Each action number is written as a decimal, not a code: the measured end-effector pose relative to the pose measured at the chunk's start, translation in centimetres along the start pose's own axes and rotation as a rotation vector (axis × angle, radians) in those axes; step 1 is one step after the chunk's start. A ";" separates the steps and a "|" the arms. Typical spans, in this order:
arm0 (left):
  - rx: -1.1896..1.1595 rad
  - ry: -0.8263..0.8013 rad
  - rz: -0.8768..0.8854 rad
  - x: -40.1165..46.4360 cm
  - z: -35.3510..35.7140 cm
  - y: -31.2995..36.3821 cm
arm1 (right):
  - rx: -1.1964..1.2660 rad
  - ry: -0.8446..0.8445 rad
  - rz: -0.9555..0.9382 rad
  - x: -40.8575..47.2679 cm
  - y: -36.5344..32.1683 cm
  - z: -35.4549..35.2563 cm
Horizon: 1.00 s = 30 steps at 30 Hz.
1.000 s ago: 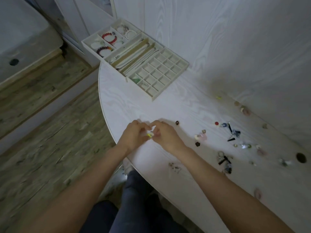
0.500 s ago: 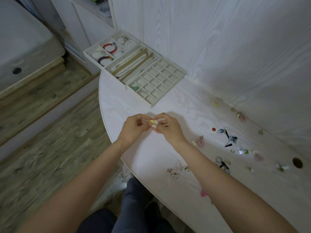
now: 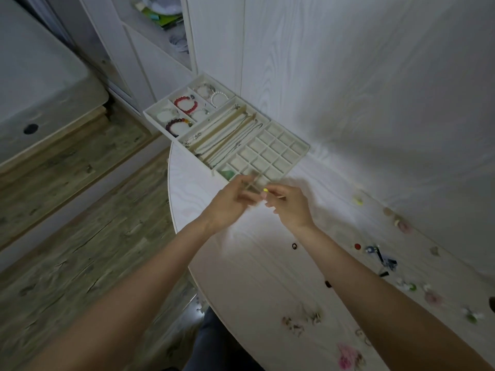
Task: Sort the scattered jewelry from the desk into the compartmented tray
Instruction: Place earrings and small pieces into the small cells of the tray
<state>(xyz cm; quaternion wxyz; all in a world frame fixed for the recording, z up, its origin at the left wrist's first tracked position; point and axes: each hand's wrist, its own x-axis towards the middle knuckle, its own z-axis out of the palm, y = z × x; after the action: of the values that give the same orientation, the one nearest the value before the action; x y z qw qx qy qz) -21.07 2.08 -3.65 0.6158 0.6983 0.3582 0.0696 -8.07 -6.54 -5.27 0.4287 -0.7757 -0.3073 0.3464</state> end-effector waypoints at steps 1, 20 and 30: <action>0.096 0.004 0.004 0.4 -0.4 -0.3 | -0.037 0.005 -0.008 0.6 0.0 0.0; 1.035 -0.031 0.076 2.1 -3.0 -2.9 | -0.814 -0.135 -0.233 4.4 0.0 3.4; 1.031 -0.040 0.057 2.0 -2.9 -2.4 | -0.918 -0.071 -0.313 4.0 -0.1 3.5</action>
<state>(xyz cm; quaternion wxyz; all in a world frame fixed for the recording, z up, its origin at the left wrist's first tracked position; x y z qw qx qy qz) -22.15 5.57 -5.87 0.1963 0.9218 0.3149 -0.1125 -8.63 -1.82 -7.69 0.0785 -0.8170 -0.5556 0.1326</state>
